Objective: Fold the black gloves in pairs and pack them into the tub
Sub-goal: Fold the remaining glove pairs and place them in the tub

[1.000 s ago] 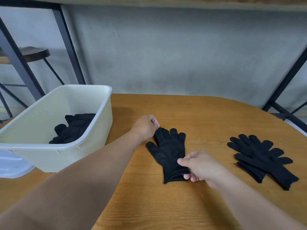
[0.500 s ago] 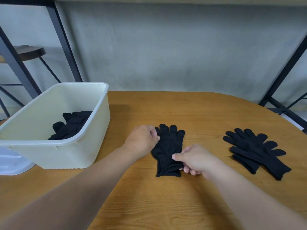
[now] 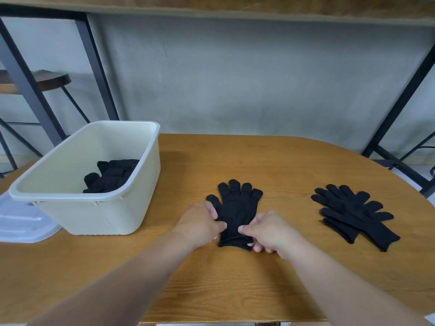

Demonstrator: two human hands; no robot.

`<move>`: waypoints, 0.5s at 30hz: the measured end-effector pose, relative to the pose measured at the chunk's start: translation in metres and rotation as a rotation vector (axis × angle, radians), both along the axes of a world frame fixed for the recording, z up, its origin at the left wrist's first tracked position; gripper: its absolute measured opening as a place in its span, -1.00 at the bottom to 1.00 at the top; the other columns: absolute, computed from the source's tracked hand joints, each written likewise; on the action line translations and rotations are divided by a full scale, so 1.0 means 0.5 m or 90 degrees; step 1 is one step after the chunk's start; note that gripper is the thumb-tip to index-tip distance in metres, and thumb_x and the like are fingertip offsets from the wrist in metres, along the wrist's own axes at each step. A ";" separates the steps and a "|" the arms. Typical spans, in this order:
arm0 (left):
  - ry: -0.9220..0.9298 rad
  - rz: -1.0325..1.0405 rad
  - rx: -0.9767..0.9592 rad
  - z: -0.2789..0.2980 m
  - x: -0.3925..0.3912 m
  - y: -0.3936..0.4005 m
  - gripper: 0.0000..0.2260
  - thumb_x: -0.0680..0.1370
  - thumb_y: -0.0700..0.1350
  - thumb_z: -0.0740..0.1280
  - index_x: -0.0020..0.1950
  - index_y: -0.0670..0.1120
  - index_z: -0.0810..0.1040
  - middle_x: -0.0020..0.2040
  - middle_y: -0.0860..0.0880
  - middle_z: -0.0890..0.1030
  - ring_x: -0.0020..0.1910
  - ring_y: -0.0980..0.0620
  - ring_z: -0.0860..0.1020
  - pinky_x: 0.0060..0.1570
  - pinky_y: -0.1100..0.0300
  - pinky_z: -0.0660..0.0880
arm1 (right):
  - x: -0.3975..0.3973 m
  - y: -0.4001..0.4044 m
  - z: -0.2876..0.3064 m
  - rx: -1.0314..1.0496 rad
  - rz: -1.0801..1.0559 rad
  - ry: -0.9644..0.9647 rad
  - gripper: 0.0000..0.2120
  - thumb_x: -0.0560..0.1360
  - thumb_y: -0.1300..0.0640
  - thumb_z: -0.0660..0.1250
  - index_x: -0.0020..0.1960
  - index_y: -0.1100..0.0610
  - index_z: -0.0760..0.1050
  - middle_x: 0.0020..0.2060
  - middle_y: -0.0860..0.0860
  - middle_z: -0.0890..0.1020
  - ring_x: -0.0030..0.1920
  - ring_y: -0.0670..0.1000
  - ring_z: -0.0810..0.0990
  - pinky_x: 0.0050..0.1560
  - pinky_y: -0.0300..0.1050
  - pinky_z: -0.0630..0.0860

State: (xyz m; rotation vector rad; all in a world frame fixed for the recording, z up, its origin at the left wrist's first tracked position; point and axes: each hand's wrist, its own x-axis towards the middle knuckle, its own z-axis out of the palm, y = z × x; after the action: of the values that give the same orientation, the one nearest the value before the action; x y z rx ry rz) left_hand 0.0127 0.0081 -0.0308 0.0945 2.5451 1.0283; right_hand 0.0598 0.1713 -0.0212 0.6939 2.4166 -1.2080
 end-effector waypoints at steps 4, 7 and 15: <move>0.122 -0.050 -0.064 -0.007 0.014 0.003 -0.84 0.49 -0.02 0.41 -0.01 -0.01 0.49 -0.08 0.03 0.56 -0.18 0.04 0.55 -0.18 0.18 0.51 | 0.005 -0.001 0.001 0.227 0.067 0.073 -0.68 0.42 -0.18 0.45 -0.20 -0.03 0.37 -0.24 -0.09 0.56 -0.24 -0.04 0.54 -0.25 -0.14 0.45; 0.259 -0.155 -0.079 -0.012 0.022 0.000 -0.93 0.54 -0.06 0.36 -0.01 0.00 0.57 -0.01 0.08 0.50 -0.08 0.09 0.51 -0.05 0.18 0.52 | 0.011 -0.003 -0.005 0.288 0.124 0.177 -0.74 0.46 -0.09 0.44 -0.21 -0.07 0.38 -0.18 -0.11 0.50 -0.24 -0.05 0.52 -0.26 -0.12 0.47; 0.230 -0.404 -0.130 -0.006 0.027 -0.019 -0.63 0.46 0.18 0.41 0.22 0.10 0.53 0.15 0.21 0.40 0.05 0.20 0.39 0.01 0.29 0.36 | 0.010 0.011 -0.022 0.264 0.257 0.256 -0.90 0.54 0.07 0.36 -0.09 -0.06 0.65 -0.06 -0.12 0.54 -0.07 -0.05 0.57 -0.03 -0.06 0.57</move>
State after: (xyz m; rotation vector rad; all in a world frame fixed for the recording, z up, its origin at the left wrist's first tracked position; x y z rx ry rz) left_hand 0.0261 -0.0013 -0.0340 1.0363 2.6152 0.5318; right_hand 0.0646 0.1769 -0.0324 0.0404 2.9893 -0.7415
